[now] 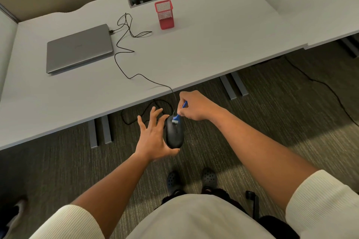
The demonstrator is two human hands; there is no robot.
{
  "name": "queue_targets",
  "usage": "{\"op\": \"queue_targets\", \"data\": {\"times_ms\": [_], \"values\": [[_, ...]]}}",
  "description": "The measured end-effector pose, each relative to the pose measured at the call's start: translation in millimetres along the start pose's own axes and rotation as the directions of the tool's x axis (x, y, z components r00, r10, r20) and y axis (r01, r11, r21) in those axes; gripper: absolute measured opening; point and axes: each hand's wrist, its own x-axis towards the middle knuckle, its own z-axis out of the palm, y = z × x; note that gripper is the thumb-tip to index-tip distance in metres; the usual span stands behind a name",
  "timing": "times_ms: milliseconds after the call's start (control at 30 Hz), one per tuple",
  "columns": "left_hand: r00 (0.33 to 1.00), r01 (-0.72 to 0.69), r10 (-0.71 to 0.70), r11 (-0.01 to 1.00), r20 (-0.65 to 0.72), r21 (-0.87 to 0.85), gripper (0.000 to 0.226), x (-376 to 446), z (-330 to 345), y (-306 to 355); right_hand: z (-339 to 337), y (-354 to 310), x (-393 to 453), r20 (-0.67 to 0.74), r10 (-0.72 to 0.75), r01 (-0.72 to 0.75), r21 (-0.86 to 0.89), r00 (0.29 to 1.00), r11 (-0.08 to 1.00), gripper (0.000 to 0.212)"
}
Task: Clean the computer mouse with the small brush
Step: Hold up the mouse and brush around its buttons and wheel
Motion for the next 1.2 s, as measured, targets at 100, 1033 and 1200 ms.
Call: {"op": "queue_targets", "data": {"times_ms": [100, 1033, 1200], "values": [[1.0, -0.01, 0.01, 1.0, -0.006, -0.001, 0.12, 2.1, -0.8, 3.8, 3.0, -4.5, 3.3, -0.123, -0.003, 0.001, -0.019, 0.992, 1.0, 0.022], [1.0, 0.006, -0.006, 1.0, -0.013, -0.001, 0.119, -2.4, -2.2, 0.1, -1.3, 4.4, 2.3, 0.081, 0.031, -0.035, 0.051, 0.996, 0.998, 0.016], [1.0, 0.009, -0.009, 1.0, -0.029, -0.02, 0.119, -5.6, -2.0, -1.4, -4.2, 4.3, 2.4, 0.016, 0.043, -0.043, 0.058, 0.999, 0.997, 0.014]]}}
